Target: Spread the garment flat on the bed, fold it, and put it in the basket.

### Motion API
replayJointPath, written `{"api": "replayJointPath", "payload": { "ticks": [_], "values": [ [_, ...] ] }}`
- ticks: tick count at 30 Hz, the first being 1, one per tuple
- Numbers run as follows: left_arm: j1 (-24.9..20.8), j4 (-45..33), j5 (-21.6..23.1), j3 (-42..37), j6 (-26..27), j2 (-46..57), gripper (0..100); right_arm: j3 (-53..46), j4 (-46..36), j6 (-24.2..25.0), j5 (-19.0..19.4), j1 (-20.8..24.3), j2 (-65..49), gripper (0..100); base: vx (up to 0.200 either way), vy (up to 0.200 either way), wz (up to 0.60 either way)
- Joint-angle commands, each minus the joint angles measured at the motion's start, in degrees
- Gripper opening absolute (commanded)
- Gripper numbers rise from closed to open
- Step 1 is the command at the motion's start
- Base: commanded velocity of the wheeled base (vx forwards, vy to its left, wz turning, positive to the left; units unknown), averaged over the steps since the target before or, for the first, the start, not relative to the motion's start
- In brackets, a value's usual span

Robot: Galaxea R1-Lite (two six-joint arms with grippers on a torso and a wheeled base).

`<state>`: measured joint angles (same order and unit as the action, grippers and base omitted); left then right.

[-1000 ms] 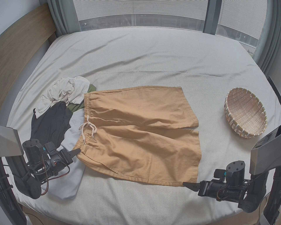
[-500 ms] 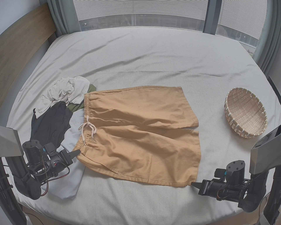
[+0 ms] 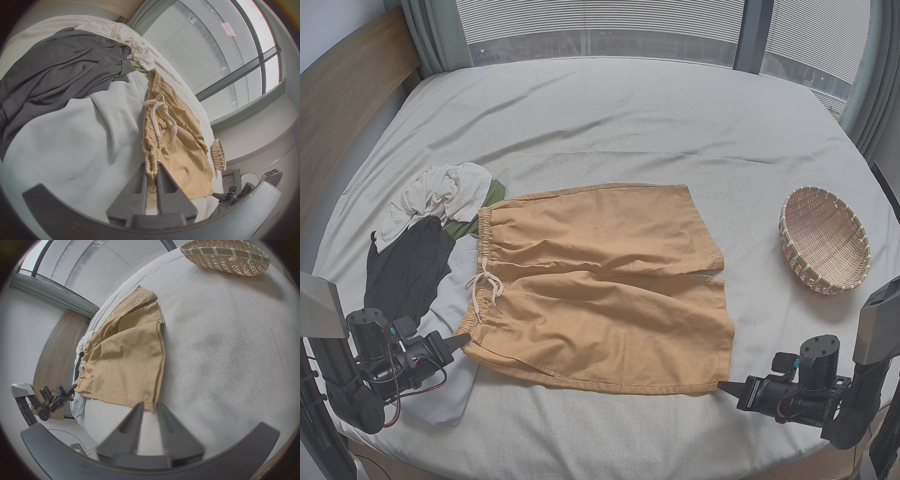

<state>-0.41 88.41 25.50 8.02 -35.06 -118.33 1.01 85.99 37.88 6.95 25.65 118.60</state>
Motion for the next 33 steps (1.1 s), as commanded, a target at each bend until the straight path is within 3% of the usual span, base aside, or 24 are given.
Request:
{"api": "replayJointPath", "payload": {
  "ticks": [1, 16, 17, 29, 33],
  "values": [
    [-0.46, 0.01, -0.10, 0.15, 0.08, 0.03, 0, -0.48, 2.43, 0.09, -0.18, 0.98, 4.36, 100, 0.000, 0.000, 0.00],
    [-1.08, 0.01, -0.10, 0.24, 0.08, 0.12, 0, 3.21, 2.25, 0.27, -0.36, 1.60, 5.50, 100, 0.000, 0.000, 0.00],
    [-1.08, 0.01, -0.10, 0.15, 0.08, 0.12, 0, 3.38, 2.25, 0.36, -0.36, 1.60, 5.68, 0, 0.000, 0.000, 0.00],
    [-1.08, 0.01, -0.01, -0.20, -0.10, 0.21, 0, 2.50, 2.25, 0.97, -0.36, 1.07, 4.62, 0, 0.000, 0.000, 0.00],
    [-1.08, 0.01, 1.22, -0.64, -0.89, 2.93, 0, -0.66, 2.07, 1.15, -0.71, 1.42, -1.97, 0, 0.000, 0.000, 0.00]
  ]
}}
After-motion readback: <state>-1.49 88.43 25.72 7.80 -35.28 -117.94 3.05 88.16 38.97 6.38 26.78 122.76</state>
